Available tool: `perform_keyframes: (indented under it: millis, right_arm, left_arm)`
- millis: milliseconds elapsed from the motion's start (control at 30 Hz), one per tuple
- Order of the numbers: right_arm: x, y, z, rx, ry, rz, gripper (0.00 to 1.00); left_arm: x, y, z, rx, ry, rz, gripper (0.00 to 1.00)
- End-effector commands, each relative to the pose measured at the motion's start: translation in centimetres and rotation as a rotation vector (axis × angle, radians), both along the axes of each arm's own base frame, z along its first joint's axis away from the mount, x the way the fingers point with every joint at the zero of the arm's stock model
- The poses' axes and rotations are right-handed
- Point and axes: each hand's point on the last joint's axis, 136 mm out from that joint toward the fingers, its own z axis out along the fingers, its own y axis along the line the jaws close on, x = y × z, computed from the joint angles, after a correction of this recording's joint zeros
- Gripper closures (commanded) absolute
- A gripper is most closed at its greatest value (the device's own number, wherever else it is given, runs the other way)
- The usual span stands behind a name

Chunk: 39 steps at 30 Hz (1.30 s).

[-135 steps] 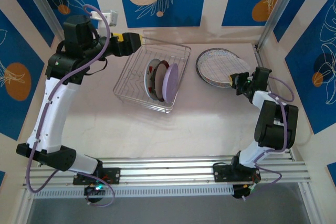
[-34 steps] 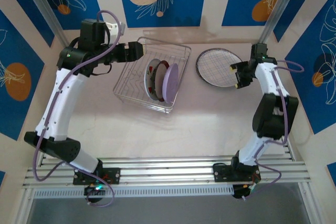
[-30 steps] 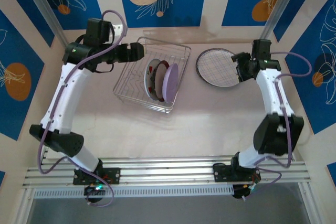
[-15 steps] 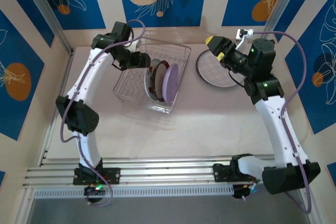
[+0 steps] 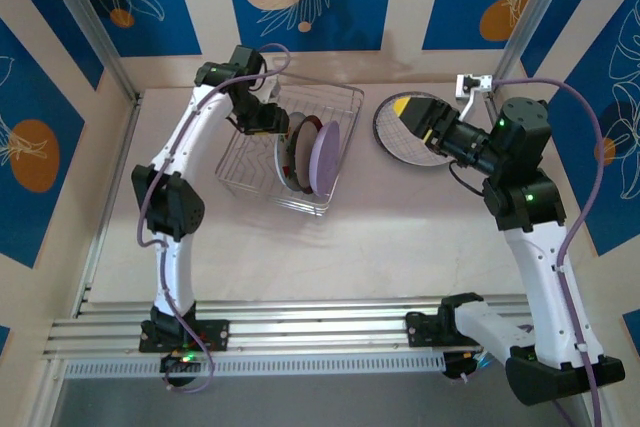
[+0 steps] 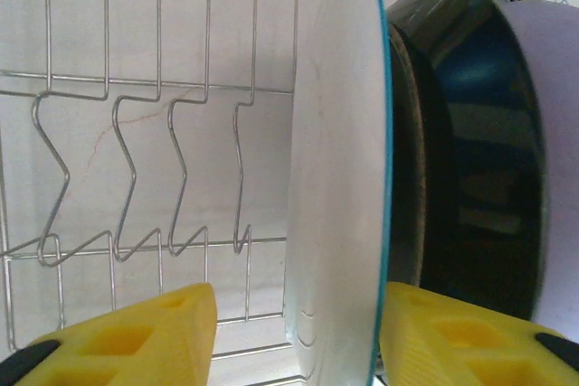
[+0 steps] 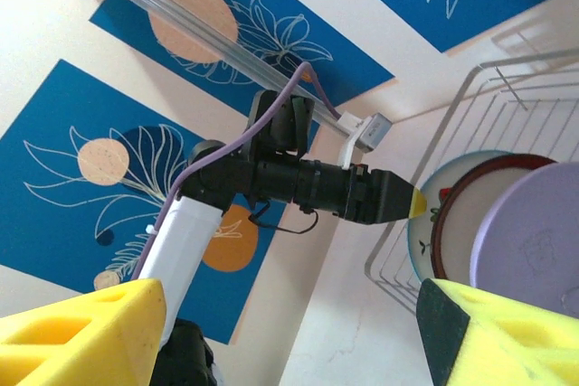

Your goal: Unload the plates from the dish rack

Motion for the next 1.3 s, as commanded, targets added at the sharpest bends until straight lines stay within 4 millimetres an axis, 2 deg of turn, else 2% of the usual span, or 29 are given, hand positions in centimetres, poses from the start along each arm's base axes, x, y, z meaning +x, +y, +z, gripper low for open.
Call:
perform_keyframes:
  millis: [0, 367, 600, 733, 867, 1100, 1267]
  right_arm:
    - [-0.7, 0.4, -0.7, -0.017, 0.015, 0.033, 0.26]
    - [-0.4, 0.5, -1.1, -0.014, 0.036, 0.036, 0.26]
    - [-0.4, 0.5, -2.0, -0.017, 0.061, 0.035, 0.25]
    - [-0.3, 0.5, -2.2, -0.012, 0.072, 0.035, 0.26]
    - [-0.1, 0.5, -2.3, -0.01, 0.078, 0.035, 0.25]
    - [0.0, 0.6, -2.5, -0.009, 0.085, 0.035, 0.25]
    - [-0.1, 0.6, -2.5, -0.007, 0.087, 0.035, 0.25]
  left_arm:
    - [-0.4, -0.7, -0.2, -0.011, 0.02, -0.04, 0.54]
    - [-0.3, -1.7, -2.0, -0.016, 0.051, -0.076, 0.62]
    - [-0.5, -2.5, -2.4, -0.016, 0.055, -0.095, 0.65]
    - [-0.6, -2.5, -2.5, 0.001, 0.052, -0.093, 0.73]
    - [-0.7, -2.2, -2.2, 0.015, 0.045, -0.092, 0.78]
    - [-1.1, -1.9, -0.8, 0.046, 0.007, -0.088, 0.97]
    - [-1.5, -1.8, 0.4, 0.06, -0.021, -0.078, 1.0]
